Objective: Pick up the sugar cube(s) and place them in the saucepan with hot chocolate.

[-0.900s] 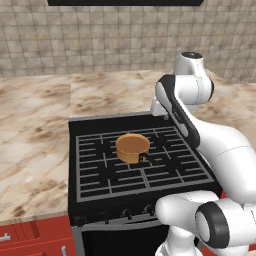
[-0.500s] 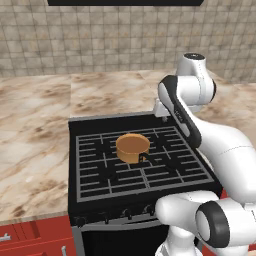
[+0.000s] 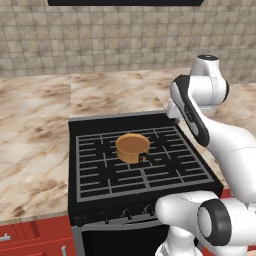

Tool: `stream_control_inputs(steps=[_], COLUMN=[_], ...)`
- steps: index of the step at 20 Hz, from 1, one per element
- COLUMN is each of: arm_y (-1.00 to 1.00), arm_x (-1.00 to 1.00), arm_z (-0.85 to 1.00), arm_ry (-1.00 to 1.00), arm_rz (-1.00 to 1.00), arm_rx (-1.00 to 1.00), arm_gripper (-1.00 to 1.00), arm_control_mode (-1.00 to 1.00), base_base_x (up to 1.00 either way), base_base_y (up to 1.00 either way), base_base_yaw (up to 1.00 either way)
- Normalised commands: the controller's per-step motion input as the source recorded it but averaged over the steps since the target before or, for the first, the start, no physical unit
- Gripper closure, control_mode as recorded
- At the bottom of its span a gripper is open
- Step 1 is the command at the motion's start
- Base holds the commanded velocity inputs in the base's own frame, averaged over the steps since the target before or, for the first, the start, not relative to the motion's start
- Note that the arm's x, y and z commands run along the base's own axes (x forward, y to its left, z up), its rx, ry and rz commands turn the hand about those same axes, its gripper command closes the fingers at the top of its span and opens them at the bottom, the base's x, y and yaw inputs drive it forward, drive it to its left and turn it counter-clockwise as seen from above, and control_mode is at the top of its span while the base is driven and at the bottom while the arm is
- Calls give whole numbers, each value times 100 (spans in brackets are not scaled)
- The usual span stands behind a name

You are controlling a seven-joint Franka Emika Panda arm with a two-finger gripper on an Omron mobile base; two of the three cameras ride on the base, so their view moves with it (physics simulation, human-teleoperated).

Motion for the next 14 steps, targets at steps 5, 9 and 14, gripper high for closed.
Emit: stream_control_inputs(steps=[5,9,14], arm_y=[-51,-62,-78], arm_x=[-11,-11,-8], arm_z=[-22,-35,-33], arm_ry=[1,0,0], arm_rz=[-8,-5,0], arm_rx=[0,0,0], arm_gripper=[-100,-100,-100], arm_control_mode=[-100,-100,-100], base_base_x=[0,0,0], base_base_y=[0,0,0], base_base_yaw=[0,0,0])
